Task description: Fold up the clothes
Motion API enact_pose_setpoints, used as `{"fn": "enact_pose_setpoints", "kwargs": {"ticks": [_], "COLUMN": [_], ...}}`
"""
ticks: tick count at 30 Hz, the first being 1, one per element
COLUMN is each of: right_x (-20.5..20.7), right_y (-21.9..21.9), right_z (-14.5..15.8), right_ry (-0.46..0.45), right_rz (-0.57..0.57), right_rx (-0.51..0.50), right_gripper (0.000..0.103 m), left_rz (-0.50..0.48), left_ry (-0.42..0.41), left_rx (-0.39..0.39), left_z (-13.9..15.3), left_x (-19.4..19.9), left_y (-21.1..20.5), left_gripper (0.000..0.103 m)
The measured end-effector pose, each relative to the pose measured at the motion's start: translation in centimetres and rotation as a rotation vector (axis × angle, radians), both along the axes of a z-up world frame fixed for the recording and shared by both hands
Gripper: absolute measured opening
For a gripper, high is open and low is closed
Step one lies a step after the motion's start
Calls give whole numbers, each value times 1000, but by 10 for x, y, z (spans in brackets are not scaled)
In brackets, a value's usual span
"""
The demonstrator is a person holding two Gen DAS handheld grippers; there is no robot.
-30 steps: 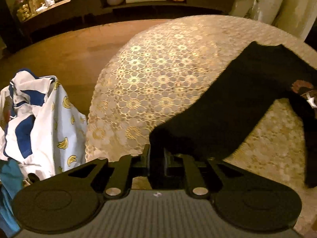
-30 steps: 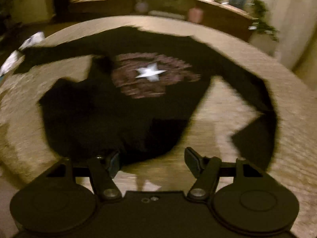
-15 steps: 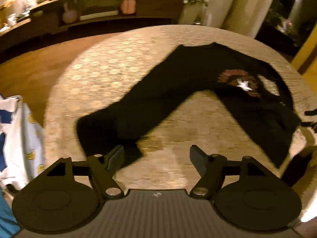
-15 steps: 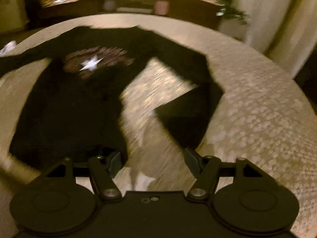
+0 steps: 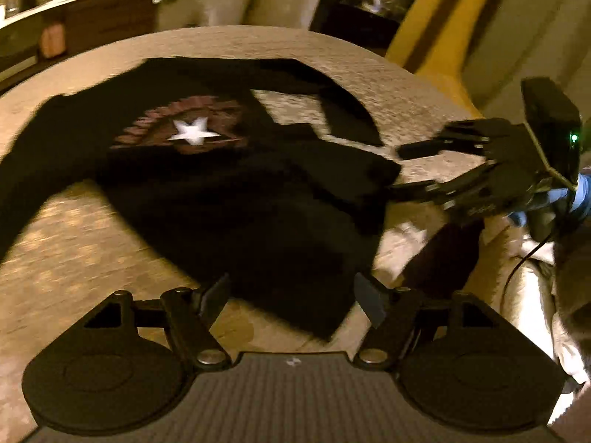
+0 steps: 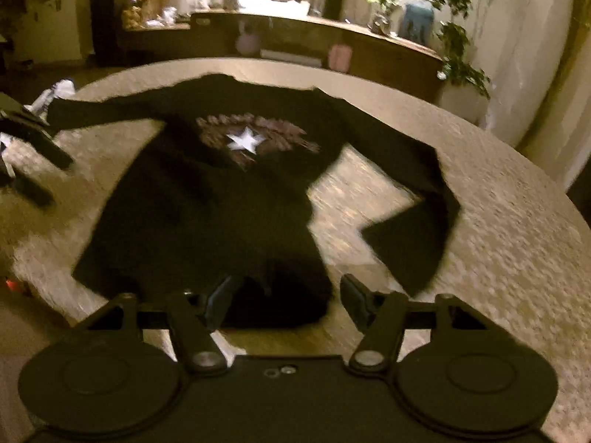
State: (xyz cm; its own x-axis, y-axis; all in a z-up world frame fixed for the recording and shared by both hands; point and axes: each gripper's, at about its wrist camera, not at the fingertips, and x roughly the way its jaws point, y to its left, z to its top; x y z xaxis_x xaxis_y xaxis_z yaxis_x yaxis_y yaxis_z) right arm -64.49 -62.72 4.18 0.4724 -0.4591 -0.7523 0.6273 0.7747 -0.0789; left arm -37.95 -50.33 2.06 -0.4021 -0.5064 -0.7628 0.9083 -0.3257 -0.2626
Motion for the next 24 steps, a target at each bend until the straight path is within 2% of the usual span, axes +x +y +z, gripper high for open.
{"fn": "enact_pose_setpoints", "kwargs": {"ticks": [6,11,15,17,21,24], "right_x": [36,48,45,40,14,-19], "right_y": [2,3,-2,-7,-21,-46], "right_z": [-16,-28,-35,-31,0,16], "right_ry": [4,51,60,24,-122,-209], "right_rz": [35,45,1,-36,-132,-272], "right_rx": [32,15,38,63,69,75], "right_gripper": [103,103,103,103,103,103], "left_rz": [-52,-65,-55,-54,-57,-57], "left_ry": [-23,-45,-40,-38,-35,-31], "left_rx": [36,34,36,33,28,28], "left_z": [-26,-34,-35,-36,-36,-36], "left_x": [-39,-42,-43,-42,-42,-41], "left_y": [-8,-6,-6,-5,-4,-5], "left_gripper": [73,73,73,73,73,73]}}
